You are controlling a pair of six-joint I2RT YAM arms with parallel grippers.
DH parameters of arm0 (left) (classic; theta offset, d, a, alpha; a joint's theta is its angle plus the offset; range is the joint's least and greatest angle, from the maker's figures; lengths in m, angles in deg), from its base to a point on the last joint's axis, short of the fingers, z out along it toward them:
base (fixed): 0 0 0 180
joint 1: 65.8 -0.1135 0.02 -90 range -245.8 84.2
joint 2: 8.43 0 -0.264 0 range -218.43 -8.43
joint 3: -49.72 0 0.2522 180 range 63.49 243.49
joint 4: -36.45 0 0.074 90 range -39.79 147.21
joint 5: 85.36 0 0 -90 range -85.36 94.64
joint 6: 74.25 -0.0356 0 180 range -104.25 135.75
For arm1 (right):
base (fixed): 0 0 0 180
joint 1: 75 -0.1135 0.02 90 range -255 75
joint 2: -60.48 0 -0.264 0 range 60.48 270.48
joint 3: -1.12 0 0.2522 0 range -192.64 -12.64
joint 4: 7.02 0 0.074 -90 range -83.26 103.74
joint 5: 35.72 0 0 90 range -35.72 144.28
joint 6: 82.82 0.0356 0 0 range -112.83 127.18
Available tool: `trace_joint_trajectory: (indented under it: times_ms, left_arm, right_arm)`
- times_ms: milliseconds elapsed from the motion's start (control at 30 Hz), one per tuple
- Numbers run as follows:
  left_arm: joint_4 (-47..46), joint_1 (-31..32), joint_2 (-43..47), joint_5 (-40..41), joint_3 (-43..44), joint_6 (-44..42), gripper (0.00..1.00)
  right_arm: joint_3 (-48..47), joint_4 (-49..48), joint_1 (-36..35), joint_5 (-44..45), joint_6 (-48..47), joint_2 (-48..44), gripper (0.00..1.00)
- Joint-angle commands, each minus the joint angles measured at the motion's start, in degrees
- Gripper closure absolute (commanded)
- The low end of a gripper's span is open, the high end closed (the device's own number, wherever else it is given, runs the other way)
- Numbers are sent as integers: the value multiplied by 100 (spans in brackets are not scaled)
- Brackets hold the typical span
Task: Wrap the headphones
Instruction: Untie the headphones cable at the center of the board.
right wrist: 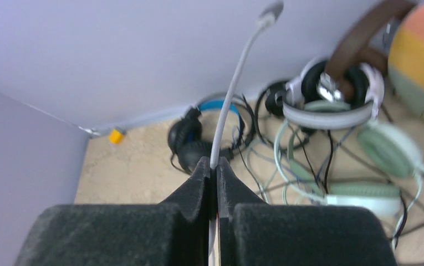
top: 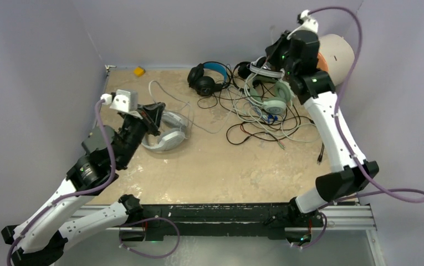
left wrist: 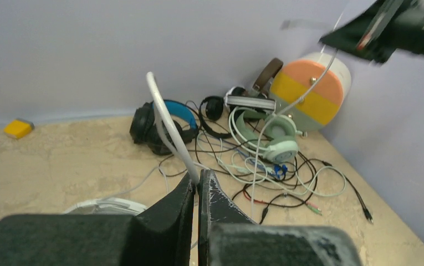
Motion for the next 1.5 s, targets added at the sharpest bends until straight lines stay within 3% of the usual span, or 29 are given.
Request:
trace_joint_trajectory:
  times_ms: [0, 333, 533, 767, 967, 1200, 1467]
  left_arm:
    - [-377, -19, -39, -177, -147, 159, 100]
    - [-382, -19, -161, -227, -349, 116, 100]
    - [-390, -14, -280, -317, -442, 124, 100]
    - [-396, -18, -451, -601, -463, 94, 100]
    - [-358, -16, -440, -682, -451, 40, 100]
    - [-329, -21, -70, 113, -352, -62, 100]
    - [-507, -15, 447, 746, -347, -376, 100]
  right_arm:
    - [-782, 238, -30, -206, -852, -477, 100]
    - [-623, 131, -28, -2320, -1007, -1201, 100]
    - [-251, -51, -28, -2924, -681, -1672, 100]
    - [1062, 97, -28, -3125, -235, -2209, 100]
    - [2245, 395, -28, -3712, -664, -2576, 100]
    - [3004, 315, -37, -5800, -1054, -2940, 100]
    - [2915, -348, -337, -6248, -665, -2430, 100]
